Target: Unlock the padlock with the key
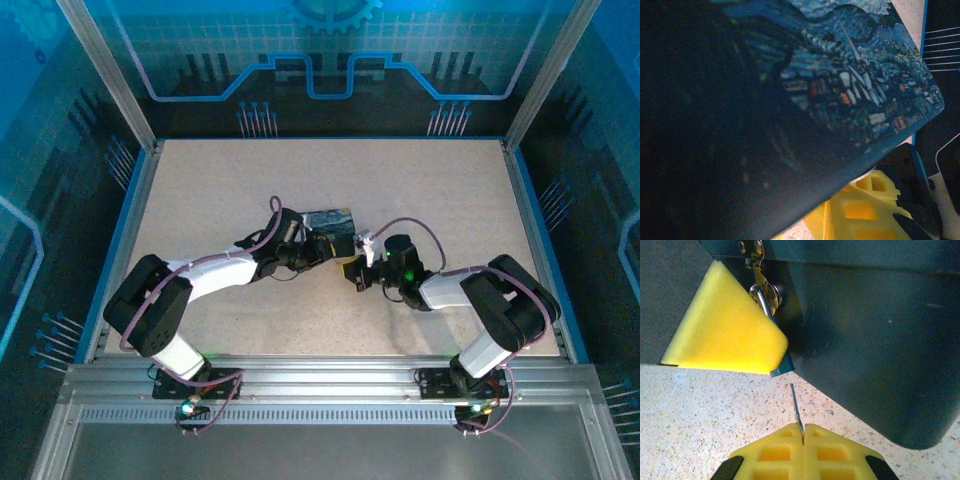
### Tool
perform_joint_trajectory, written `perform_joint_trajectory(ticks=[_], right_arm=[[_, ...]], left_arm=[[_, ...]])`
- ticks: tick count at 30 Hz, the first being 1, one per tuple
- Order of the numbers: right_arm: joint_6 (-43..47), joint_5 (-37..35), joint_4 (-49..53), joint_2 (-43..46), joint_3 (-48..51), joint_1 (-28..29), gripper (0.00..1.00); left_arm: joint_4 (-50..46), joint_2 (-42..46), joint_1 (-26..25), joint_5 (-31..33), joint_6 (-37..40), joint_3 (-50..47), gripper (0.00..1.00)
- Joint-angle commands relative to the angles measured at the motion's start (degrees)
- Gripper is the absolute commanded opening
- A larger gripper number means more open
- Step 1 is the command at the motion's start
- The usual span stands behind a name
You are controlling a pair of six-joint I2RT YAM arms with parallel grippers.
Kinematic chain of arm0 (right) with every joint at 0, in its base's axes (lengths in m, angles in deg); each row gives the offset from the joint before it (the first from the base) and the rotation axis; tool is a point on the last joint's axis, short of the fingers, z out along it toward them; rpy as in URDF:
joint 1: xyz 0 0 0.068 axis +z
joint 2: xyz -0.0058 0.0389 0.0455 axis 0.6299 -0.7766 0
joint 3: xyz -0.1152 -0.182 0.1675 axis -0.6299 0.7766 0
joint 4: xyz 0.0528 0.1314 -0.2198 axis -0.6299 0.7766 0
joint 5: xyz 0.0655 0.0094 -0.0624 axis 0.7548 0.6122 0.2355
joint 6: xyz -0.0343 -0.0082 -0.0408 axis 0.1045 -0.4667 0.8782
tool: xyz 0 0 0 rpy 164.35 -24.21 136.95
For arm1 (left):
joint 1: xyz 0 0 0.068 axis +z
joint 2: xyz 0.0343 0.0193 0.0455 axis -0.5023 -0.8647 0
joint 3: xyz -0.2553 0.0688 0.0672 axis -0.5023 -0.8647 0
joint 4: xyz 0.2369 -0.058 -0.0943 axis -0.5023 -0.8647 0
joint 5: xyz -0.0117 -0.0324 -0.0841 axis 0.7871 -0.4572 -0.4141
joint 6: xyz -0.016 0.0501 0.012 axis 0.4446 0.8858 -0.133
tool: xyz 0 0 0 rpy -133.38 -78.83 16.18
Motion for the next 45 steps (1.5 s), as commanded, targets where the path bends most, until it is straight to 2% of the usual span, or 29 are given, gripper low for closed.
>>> perform_joint_trajectory(ticks=[1,34,45], right_arm=[[0.15,1.33,-1.89,1.15,0.44,-0.75,0.01],[-1.18,2.61,-5.22,-0.34,-0.17,-1.1,0.01],[-1.45,3.35,-7.83,-3.31,-1.75,-1.19,0.02]], left_arm=[[0.51,2.75,0.21,-1.35,0.67,1.92,0.09],[0.11,2.83,0.47,-1.67,0.89,2.0,0.09],[0.15,3.0,0.47,-2.49,1.05,2.17,0.09]])
